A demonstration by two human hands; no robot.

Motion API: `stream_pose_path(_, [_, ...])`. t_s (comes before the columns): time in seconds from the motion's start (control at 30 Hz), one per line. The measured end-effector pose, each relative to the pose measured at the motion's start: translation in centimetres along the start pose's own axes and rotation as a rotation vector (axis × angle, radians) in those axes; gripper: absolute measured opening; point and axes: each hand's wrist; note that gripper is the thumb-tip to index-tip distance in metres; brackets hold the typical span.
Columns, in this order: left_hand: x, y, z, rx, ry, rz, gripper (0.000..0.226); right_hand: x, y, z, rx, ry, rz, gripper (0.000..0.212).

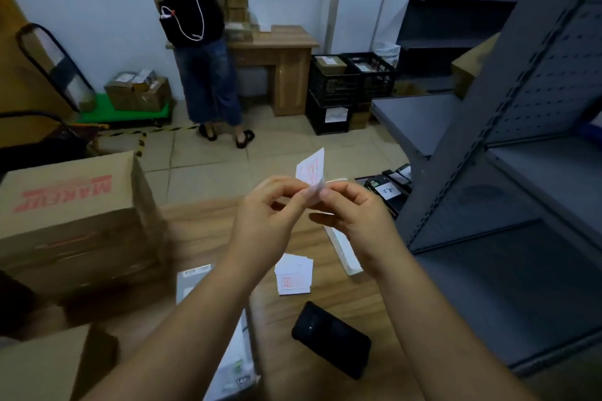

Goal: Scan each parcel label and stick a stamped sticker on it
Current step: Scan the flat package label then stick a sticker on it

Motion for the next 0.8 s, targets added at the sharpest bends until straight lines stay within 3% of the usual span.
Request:
stream_pose_path(0.1, [-0.5,-2.3,-3.1,0.025,0.112,0.168,0.016,-3.8,2.7,3.4,0.037,0.032,-0.1,0.008])
stream_pose_path(0.23, [-0.8,-5.3,-5.3,-0.011,0.224,0.261,0.012,-9.4,9.2,9.1,0.281,0.152,-0.294,0.012])
stream_pose_path(0.43, [0.1,-9.8,-6.4,-0.219,0.216,0.308,0.013,-14.5,16.7,13.8,0.621,0.216,-0.221,0.029])
stream_pose_path(0.57, [0.4,-10.9,-6.2,-0.287,0.18,0.295,0.016,-16.0,17.9,14.0,0.817,0.051,-0.191,0.034])
stream_pose_path(0.63, [0.3,-11.1,-5.7,-0.346,0.16,0.252,0.015,-16.3,17.4,13.8,0.867,0.018,-0.126,0.035])
stream_pose_path(0.7, [0.2,-11.3,-4.7,-0.466,0.139,0.084,0.009,-16.2,16.2,12.7,0.755,0.055,-0.124,0.024])
stream_pose_path(0.8, [0.5,-11.2,-3.0,-0.637,0.04,-0.279,0.014,-14.4,13.3,8.8,0.335,-0.127,-0.489,0.029])
Point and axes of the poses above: each hand's wrist, its own x-axis away from the middle knuckle, its own z-axis out of the back of the hand, y = z × x, and after that the axes turned 14 degrees about y, right-handed
